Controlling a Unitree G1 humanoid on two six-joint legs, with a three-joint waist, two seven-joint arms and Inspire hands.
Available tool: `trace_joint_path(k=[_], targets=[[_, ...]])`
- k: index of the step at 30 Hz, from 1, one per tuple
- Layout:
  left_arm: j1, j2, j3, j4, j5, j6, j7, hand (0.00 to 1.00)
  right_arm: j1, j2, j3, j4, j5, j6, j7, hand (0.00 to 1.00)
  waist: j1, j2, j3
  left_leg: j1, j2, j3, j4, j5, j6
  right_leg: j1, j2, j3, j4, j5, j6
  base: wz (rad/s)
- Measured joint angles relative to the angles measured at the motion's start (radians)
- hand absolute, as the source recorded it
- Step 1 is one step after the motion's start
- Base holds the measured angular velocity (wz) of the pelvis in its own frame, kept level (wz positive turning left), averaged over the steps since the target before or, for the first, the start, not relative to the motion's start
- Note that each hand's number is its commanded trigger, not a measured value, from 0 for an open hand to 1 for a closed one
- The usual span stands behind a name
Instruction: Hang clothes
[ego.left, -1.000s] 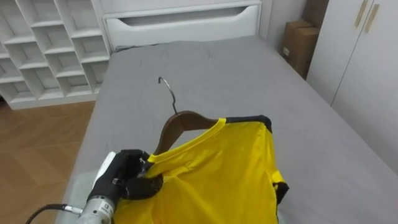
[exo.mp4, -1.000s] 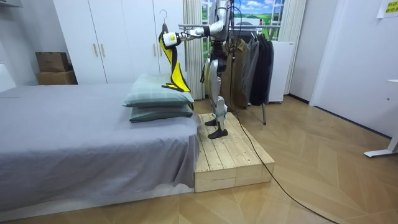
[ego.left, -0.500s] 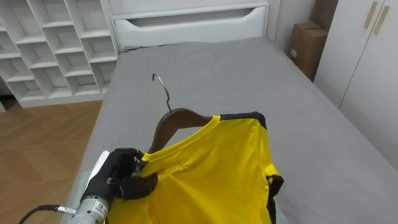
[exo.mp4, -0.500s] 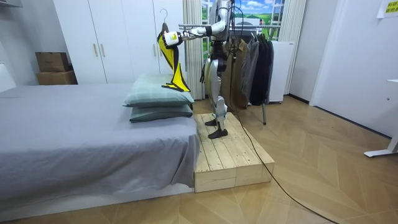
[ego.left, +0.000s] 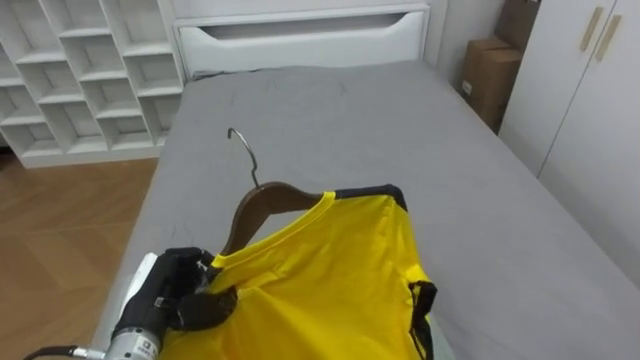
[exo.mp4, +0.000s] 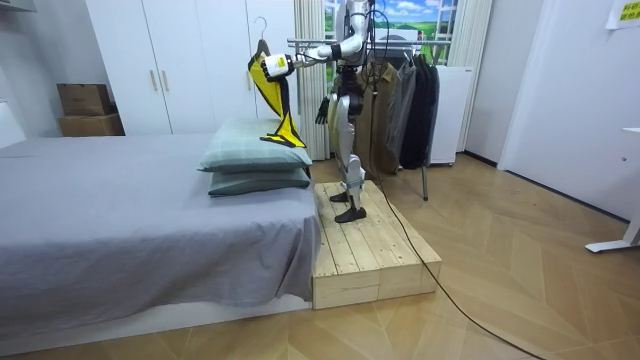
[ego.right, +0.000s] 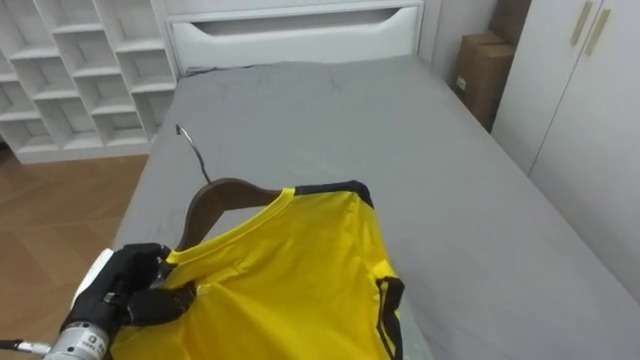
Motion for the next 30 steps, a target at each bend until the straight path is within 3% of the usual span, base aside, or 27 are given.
trace_joint_path(k=[5,12,15,19,30], targets=[[0.003,0.007,0.001,-0.002,0.014,-0.017,0.015,1.00,0.001,-0.027,-0.019,-0.137,-0.112,-0.030,-0.146,0.00,0.012,-0.017,0.0000,-0.002,-0.001,0.002,0.000,0.003,-0.002,-0.008,0.000,0.008,0.000,-0.005,-0.002,0.00],[0.003,0.007,0.006,-0.024,0.039,-0.044,0.006,1.00,0.014,-0.034,-0.018,-0.426,-0.156,-0.057,-0.207,0.00,0.025,-0.026,-0.0021,-0.007,0.000,0.003,-0.003,0.003,-0.003,-0.010,0.001,0.007,0.000,-0.005,-0.002,0.00],[0.007,0.007,0.005,-0.037,0.038,-0.044,0.005,1.00,0.017,-0.033,-0.005,-0.559,-0.173,-0.067,-0.207,0.00,0.026,-0.026,-0.0022,-0.003,0.000,0.002,-0.005,0.003,-0.003,-0.005,0.000,0.000,0.000,-0.006,-0.002,0.01],[0.011,0.005,-0.009,-0.051,0.039,-0.060,0.004,1.00,0.018,-0.036,0.082,-0.676,-0.189,-0.073,-0.198,0.00,0.039,-0.025,-0.0023,0.000,0.003,0.002,-0.006,0.002,-0.004,-0.005,0.001,-0.004,0.001,-0.005,-0.002,0.00],[0.012,-0.004,-0.009,-0.058,0.081,-0.081,0.004,1.00,0.044,-0.040,0.197,-0.894,-0.188,-0.090,-0.019,0.00,0.083,-0.016,0.0021,0.001,0.002,0.000,-0.006,0.002,-0.004,-0.001,0.002,0.000,0.002,-0.005,-0.002,0.00]])
